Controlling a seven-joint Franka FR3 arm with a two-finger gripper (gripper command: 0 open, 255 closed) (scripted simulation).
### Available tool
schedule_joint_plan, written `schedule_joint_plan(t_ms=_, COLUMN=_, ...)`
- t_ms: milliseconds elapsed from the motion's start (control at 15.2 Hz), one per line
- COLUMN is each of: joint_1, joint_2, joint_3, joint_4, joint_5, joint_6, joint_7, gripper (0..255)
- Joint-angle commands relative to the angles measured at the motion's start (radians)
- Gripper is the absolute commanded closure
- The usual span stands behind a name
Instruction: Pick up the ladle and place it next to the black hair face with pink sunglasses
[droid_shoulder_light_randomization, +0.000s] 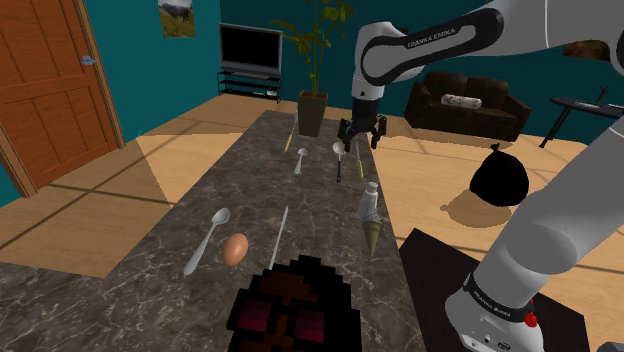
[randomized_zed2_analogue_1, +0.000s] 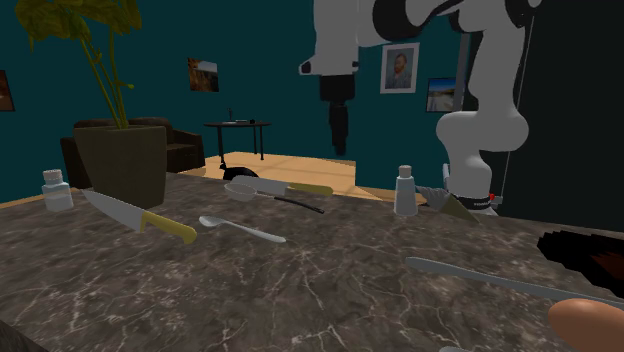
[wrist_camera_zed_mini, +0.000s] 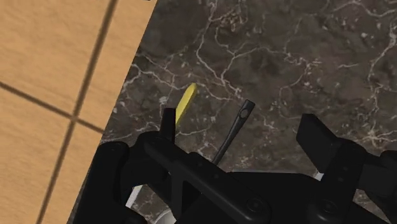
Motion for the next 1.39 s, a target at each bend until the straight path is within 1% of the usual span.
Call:
schedule_joint_plan(t_ms=0, joint_1=-0.011, joint_2=0.076, joint_3=-0.001, joint_4=0.043, joint_5=-0.009, joint_6=0.038, joint_7=0.055, gripper=0)
schedule_joint_plan(t_ms=396, joint_1=-0.041, joint_2=0.285, joint_3=-0.024, joint_4=0.195, joint_5=-0.035, joint_6=0.107, joint_7=0.195, gripper=0)
schedule_joint_plan(t_ms=792, joint_1=-0.066, joint_2=0.486, joint_3=-0.065, joint_4=0.378, joint_5=-0.046, joint_6=0.139, joint_7=0.315, gripper=0)
schedule_joint_plan(t_ms=858, joint_1=-0.066, joint_2=0.490, joint_3=-0.066, joint_4=0.382, joint_5=-0.046, joint_6=0.139, joint_7=0.317, gripper=0)
schedule_joint_plan(t_ms=1320, joint_1=-0.070, joint_2=0.528, joint_3=-0.069, joint_4=0.330, joint_5=-0.050, joint_6=0.229, joint_7=0.319, gripper=0)
